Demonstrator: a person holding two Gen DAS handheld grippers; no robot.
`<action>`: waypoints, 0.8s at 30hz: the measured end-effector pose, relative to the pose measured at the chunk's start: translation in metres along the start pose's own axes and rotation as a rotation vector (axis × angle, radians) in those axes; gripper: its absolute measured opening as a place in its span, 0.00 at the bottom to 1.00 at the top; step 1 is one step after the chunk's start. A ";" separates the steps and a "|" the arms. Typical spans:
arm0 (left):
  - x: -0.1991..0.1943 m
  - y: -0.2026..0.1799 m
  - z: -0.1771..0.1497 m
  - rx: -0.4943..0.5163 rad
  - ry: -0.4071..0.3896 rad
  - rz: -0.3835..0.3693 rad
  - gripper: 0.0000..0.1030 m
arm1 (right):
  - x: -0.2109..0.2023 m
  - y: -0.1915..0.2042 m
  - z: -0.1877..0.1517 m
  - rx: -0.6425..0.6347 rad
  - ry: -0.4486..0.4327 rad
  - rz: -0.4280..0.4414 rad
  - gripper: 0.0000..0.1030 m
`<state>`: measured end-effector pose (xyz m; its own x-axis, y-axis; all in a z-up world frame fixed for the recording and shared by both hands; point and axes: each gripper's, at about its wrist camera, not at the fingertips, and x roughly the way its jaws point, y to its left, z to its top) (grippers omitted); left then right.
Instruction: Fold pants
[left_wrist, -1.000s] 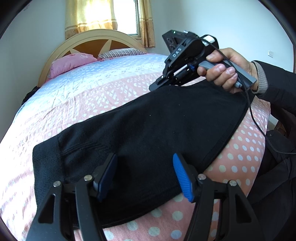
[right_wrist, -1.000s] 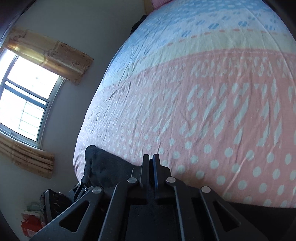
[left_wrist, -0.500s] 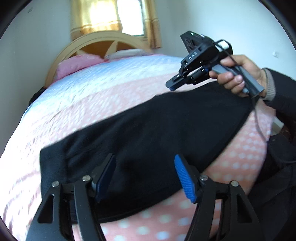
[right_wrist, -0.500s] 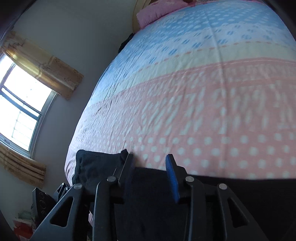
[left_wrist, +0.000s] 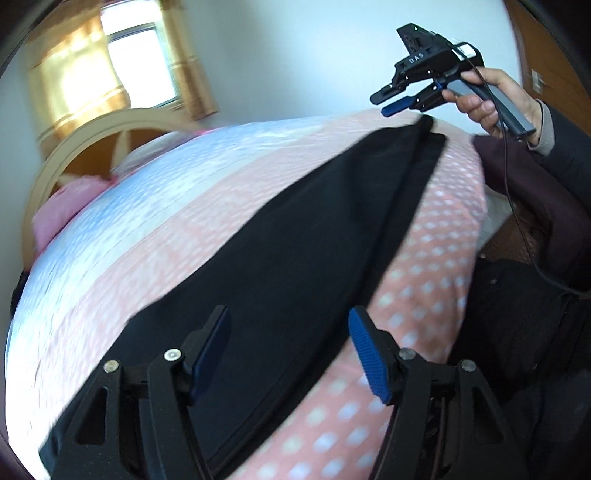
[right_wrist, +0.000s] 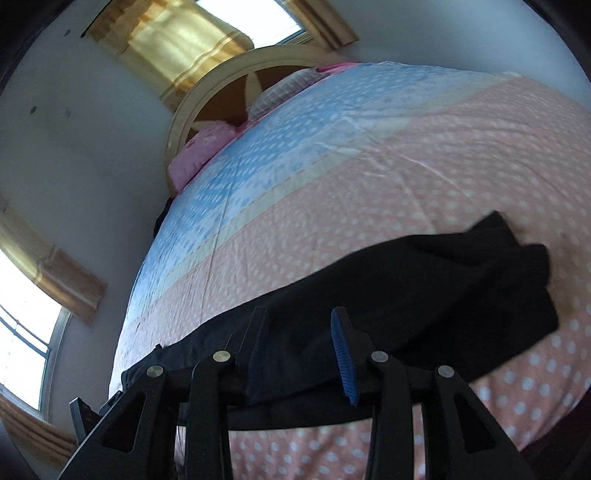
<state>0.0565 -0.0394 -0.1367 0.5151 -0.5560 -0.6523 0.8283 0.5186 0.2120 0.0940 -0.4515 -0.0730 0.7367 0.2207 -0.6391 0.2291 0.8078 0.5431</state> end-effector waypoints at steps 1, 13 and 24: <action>0.005 -0.006 0.008 0.027 0.006 -0.010 0.66 | -0.005 -0.012 -0.003 0.027 -0.004 -0.001 0.36; 0.053 -0.031 0.038 0.133 0.127 -0.053 0.59 | -0.006 -0.069 -0.010 0.155 -0.013 0.002 0.36; 0.058 -0.022 0.042 0.072 0.121 -0.080 0.51 | -0.001 -0.069 -0.017 0.136 -0.002 0.015 0.36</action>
<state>0.0772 -0.1108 -0.1486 0.4201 -0.5090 -0.7513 0.8816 0.4252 0.2049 0.0670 -0.4979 -0.1189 0.7416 0.2309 -0.6299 0.3025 0.7230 0.6211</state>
